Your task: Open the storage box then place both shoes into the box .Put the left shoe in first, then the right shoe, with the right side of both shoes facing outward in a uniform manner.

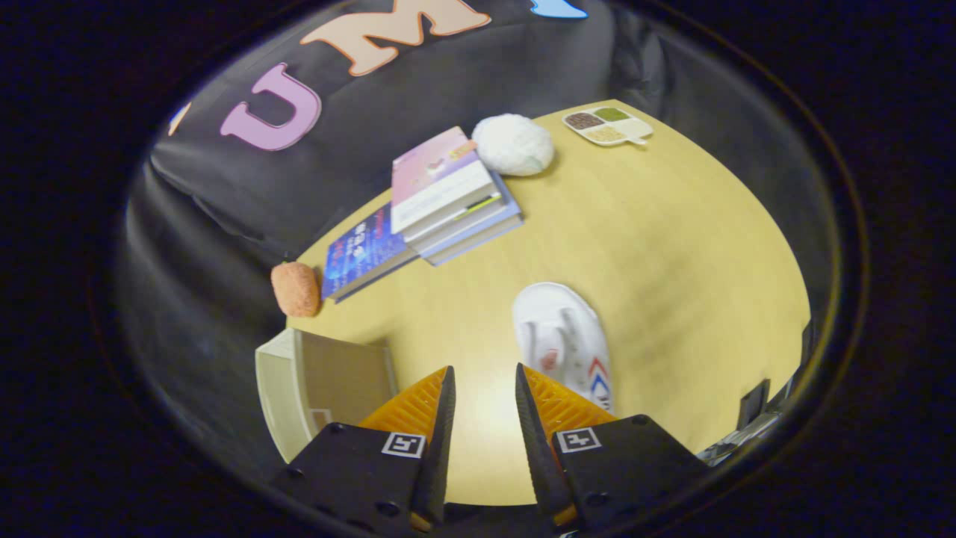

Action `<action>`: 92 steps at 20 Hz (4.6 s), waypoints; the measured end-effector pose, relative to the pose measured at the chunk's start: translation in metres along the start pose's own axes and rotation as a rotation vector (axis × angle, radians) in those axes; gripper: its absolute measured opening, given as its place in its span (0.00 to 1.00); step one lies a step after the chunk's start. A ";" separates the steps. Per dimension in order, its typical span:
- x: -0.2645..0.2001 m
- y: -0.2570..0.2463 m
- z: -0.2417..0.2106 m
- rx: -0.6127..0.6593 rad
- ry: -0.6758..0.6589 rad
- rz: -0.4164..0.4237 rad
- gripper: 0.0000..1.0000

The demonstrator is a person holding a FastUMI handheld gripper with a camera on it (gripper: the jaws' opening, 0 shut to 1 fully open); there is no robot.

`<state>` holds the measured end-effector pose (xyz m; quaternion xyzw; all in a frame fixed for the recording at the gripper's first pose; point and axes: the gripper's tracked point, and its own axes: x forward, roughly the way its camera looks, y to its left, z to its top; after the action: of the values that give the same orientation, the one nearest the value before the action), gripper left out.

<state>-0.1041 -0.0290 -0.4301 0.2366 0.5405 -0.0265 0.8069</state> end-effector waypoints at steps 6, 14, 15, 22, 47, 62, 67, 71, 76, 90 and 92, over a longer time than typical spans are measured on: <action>0.015 -0.066 -0.023 -0.108 0.084 -0.151 0.49; 0.036 -0.079 -0.045 -0.160 0.175 -0.182 0.50; 0.040 -0.080 -0.047 -0.170 0.185 -0.188 0.50; 0.061 -0.088 -0.055 -0.245 0.241 -0.245 0.43; -0.088 0.144 -0.035 -0.216 0.104 0.124 0.03; -0.038 0.250 -0.129 -0.332 0.188 0.166 0.03; -0.028 0.251 -0.126 -0.320 0.158 0.147 0.03; -0.024 0.246 -0.126 -0.306 0.145 0.135 0.03; -0.025 0.263 -0.111 -0.219 0.084 0.188 0.03; -0.047 0.297 -0.081 -0.216 0.029 0.265 0.03; -0.048 0.295 -0.078 -0.217 0.022 0.262 0.02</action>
<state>-0.1027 0.2540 -0.3072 0.2167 0.5134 0.1400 0.8185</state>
